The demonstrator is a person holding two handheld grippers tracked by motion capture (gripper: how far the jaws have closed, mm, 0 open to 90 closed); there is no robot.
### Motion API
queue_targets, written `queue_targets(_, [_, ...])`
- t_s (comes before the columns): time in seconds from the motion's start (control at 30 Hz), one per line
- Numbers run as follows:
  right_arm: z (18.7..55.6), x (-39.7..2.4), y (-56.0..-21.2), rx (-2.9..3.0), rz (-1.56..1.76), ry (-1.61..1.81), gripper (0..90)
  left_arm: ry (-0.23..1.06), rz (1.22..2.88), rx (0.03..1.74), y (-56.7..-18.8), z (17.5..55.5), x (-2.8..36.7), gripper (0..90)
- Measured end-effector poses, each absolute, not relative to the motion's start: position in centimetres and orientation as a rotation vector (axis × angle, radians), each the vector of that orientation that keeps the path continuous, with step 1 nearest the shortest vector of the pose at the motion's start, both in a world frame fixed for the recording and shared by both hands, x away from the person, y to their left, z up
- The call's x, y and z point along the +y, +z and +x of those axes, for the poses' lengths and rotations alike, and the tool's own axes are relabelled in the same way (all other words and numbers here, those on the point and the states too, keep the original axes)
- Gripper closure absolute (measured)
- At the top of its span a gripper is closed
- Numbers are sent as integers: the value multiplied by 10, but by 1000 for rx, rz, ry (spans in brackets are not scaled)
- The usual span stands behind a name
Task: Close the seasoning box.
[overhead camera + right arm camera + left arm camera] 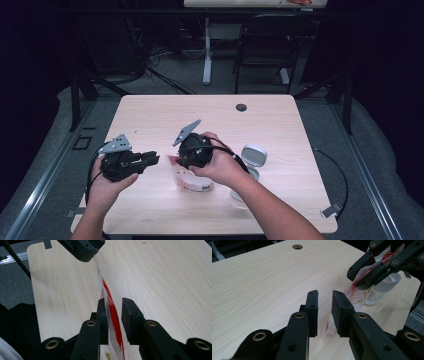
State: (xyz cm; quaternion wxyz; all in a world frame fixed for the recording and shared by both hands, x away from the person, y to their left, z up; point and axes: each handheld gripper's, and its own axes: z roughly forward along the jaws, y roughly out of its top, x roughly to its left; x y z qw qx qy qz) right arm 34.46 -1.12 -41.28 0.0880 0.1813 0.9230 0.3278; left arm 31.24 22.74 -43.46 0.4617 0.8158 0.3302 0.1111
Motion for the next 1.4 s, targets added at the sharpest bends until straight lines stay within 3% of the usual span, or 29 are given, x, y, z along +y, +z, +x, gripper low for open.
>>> queue_targets(0.53, [347,-13,-413,2792,465,975,883,276,2000,822,-435,313,228,721])
queue_targets(1.4, [345,-27,-408,2748,446,1002,897,256,2014,781,-439,314,224,584])
